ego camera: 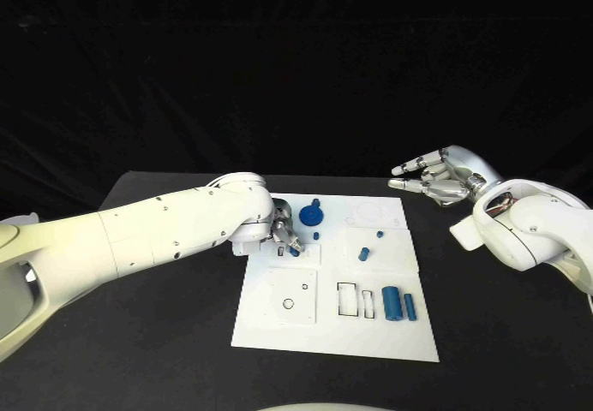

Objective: Assemble the parts on the task board

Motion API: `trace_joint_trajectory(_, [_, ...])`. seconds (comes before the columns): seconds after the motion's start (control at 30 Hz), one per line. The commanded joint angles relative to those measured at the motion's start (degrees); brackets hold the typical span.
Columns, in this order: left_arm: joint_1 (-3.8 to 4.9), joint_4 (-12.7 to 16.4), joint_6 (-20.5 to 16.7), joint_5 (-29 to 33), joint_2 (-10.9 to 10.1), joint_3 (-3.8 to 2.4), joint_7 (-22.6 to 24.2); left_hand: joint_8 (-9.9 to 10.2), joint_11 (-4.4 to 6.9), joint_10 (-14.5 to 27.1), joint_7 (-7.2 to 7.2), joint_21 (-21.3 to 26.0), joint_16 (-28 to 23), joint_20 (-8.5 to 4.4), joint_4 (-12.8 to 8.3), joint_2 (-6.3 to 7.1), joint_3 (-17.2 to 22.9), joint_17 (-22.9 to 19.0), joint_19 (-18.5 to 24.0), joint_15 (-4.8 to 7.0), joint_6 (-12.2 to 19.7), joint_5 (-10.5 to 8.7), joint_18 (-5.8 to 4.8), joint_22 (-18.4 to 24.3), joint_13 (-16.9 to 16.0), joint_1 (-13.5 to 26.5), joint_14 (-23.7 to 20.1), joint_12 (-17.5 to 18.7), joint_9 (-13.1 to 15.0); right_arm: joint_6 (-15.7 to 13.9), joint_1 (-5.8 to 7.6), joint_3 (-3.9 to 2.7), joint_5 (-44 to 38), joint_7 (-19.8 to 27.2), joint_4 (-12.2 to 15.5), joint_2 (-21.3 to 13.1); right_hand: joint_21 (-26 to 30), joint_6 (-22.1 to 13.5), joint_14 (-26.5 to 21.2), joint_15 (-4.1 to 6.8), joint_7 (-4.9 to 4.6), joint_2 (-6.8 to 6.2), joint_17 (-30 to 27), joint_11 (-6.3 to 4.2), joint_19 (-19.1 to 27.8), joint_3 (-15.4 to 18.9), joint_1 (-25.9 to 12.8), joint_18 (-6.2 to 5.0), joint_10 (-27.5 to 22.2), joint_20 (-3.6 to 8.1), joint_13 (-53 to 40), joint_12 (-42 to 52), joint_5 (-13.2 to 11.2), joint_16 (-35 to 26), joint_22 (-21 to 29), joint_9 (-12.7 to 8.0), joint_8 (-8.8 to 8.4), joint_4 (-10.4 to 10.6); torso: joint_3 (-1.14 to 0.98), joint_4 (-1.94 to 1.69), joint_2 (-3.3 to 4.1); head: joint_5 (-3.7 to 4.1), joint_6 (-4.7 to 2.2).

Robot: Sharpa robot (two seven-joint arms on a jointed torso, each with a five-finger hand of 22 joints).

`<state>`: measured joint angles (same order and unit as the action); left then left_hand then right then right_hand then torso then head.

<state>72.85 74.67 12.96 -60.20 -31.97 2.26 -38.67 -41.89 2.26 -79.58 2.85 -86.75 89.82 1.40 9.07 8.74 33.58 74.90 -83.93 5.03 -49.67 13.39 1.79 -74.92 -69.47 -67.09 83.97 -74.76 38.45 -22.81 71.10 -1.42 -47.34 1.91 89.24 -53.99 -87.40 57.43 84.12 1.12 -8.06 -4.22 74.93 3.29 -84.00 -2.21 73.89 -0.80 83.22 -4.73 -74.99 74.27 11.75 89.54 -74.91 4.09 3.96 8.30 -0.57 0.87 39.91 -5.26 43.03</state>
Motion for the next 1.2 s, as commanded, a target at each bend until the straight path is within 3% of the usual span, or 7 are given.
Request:
trace_joint_trajectory(0.03, [-0.49,-0.5,2.8,-0.1,0.5,0.43,-0.4,-0.2,0.26,-0.6,-1.49,-0.4,0.2,-0.49,-4.2,-0.15,3.2,15.1,-3.8,0.49,-1.6,0.02,-0.57,-10.0,-0.3,1.1,6.0,-0.6,0.1,0.7,-0.03,-0.01,-0.4,0.3,0.2,0.0,0.2,0.3,5.5,-0.11,-0.02,0.45,13.7,-0.13,-3.3,0.3,0.2,-0.42,0.0,-0.30,-6.4,0.1,0.4,-0.4,-10.1,0.1,0.11,0.0,0.00,0.03,0.01,0.10,0.09])
trace_joint_trajectory(0.77, [-0.49,-1.9,3.6,-2.7,1.2,0.44,-0.2,-0.5,0.93,-1.5,-2.31,-0.6,0.2,-1.16,-0.1,-0.62,-6.5,15.1,-4.0,1.09,-4.1,-0.10,-0.69,-10.6,-1.7,7.2,6.0,-1.5,0.0,0.3,-0.03,-0.01,-0.1,0.7,0.5,-0.2,0.4,0.2,5.5,-0.12,-0.04,0.47,13.4,-0.12,-3.1,0.9,-0.1,-0.51,-0.3,-0.30,-6.1,-0.4,0.6,-0.6,-9.7,0.1,0.07,0.3,0.03,-0.05,-0.04,0.19,0.10])
trace_joint_trajectory(1.0, [-0.49,-2.2,3.6,-2.9,1.1,0.39,-0.1,-0.8,0.98,-1.8,-2.36,-0.7,0.2,-1.22,2.1,0.62,-12.3,15.1,-4.2,1.13,-4.8,-0.23,-0.77,-10.9,-1.9,9.5,6.0,-1.6,0.1,0.4,-0.03,-0.01,0.1,1.0,0.5,-0.2,0.7,0.0,5.4,-0.16,-0.07,0.77,13.0,-0.06,-2.9,2.8,-1.1,-0.63,-0.5,-0.32,-5.7,-0.9,-1.3,-0.8,-9.2,0.1,0.01,1.4,0.00,-0.03,-0.05,0.15,0.09])
trace_joint_trajectory(1.2, [-0.50,-2.3,3.6,-2.7,1.1,0.34,0.0,-1.1,1.07,-2.0,-2.49,-0.8,0.2,-1.29,3.8,-0.02,-16.2,15.1,-4.3,1.22,-4.9,-0.15,-0.79,-11.0,-2.2,10.1,6.0,-1.8,0.3,0.3,-0.03,-0.01,0.3,1.2,0.4,-0.2,0.8,0.0,5.4,-0.18,-0.09,1.56,12.9,-0.04,-2.9,5.2,-1.8,-0.64,-0.5,-0.34,-5.7,-0.8,-4.7,-0.9,-9.1,0.1,0.04,2.8,0.02,-0.01,-0.05,0.16,0.03])
